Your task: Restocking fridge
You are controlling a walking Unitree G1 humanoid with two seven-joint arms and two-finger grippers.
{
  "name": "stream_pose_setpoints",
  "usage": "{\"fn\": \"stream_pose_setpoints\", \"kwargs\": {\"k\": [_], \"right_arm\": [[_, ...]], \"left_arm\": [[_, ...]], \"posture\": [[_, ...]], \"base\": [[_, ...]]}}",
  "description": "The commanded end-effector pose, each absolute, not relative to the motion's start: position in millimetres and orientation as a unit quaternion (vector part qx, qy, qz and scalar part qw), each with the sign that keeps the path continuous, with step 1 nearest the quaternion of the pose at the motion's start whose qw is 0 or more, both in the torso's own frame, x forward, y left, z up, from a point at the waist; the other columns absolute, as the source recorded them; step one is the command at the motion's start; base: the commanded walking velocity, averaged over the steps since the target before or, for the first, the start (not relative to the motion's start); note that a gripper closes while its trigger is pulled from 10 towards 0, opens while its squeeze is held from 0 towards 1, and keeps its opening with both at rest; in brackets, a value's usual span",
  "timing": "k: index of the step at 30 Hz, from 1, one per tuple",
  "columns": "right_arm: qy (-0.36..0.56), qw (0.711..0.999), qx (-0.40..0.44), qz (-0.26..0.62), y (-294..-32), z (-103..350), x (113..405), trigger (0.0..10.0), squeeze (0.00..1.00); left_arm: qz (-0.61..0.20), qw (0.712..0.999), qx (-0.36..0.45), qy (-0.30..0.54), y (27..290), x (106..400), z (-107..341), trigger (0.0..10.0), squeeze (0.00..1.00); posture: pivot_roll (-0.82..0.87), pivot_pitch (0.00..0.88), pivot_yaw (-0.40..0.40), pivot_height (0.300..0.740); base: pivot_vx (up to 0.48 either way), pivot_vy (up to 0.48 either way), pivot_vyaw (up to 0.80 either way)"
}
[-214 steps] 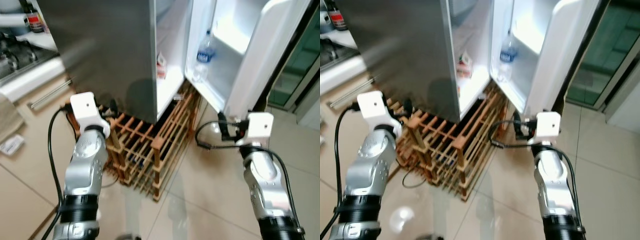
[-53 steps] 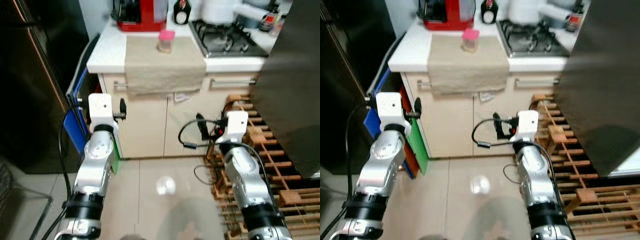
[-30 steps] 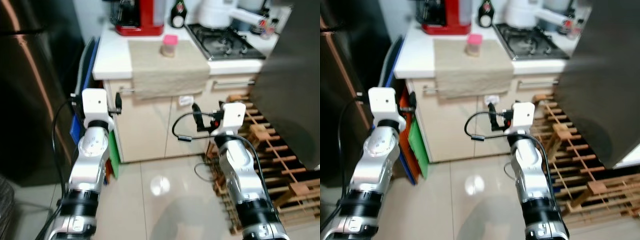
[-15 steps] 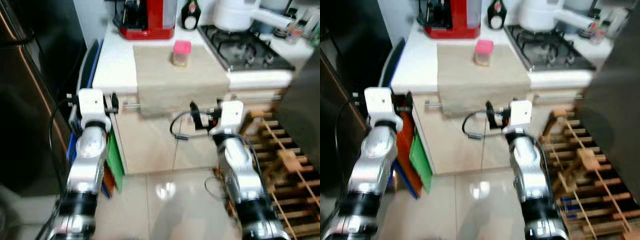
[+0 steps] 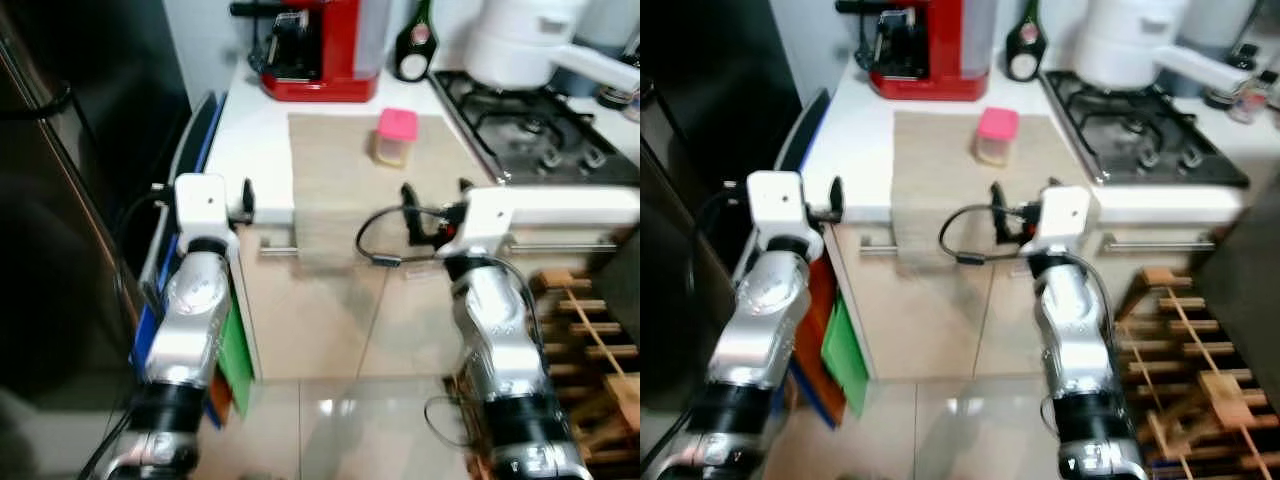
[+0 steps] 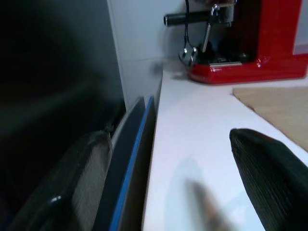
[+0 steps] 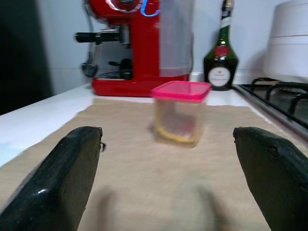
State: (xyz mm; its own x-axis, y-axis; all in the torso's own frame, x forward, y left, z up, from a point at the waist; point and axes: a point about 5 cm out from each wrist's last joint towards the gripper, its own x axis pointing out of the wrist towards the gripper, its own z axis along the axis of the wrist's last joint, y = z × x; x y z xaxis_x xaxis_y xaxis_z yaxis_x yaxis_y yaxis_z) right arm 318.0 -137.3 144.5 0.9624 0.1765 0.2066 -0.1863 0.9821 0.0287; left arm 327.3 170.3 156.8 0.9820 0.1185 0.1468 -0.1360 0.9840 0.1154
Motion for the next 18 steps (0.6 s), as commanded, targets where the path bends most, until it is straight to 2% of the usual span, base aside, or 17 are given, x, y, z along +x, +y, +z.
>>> {"fn": "stream_pose_setpoints", "kwargs": {"k": [1,6,7,12,18], "right_arm": [[-0.111,0.992,0.020,0.065,-151.0,150.7,318.2,10.0,0.00],[-0.115,0.992,0.012,0.046,-153.9,159.4,324.1,10.0,0.00],[-0.114,0.992,0.022,0.043,-154.1,159.9,325.4,10.0,1.00],[-0.115,0.991,0.038,0.053,-152.5,161.7,325.5,10.0,1.00],[-0.109,0.991,0.038,0.061,-148.1,158.3,321.8,10.0,1.00]], "left_arm": [[0.046,0.993,0.061,-0.085,158.3,329.1,163.8,10.0,0.00],[0.041,0.993,0.059,-0.093,156.7,329.9,167.0,10.0,0.00],[0.042,0.993,0.057,-0.100,156.4,329.6,168.1,10.0,0.00],[0.032,0.992,0.055,-0.107,153.9,329.0,171.1,10.0,0.00],[0.019,0.993,0.048,-0.109,150.2,328.2,171.3,10.0,0.00]], "posture": [[-0.03,0.000,0.022,0.740],[-0.04,0.000,0.027,0.740],[-0.04,0.000,0.027,0.740],[-0.03,0.000,0.024,0.740],[-0.03,0.000,0.025,0.740]], "base": [[0.480,0.000,0.00],[0.480,0.000,0.00],[0.469,0.000,0.00],[0.000,0.000,0.00],[0.000,0.443,0.00]]}}
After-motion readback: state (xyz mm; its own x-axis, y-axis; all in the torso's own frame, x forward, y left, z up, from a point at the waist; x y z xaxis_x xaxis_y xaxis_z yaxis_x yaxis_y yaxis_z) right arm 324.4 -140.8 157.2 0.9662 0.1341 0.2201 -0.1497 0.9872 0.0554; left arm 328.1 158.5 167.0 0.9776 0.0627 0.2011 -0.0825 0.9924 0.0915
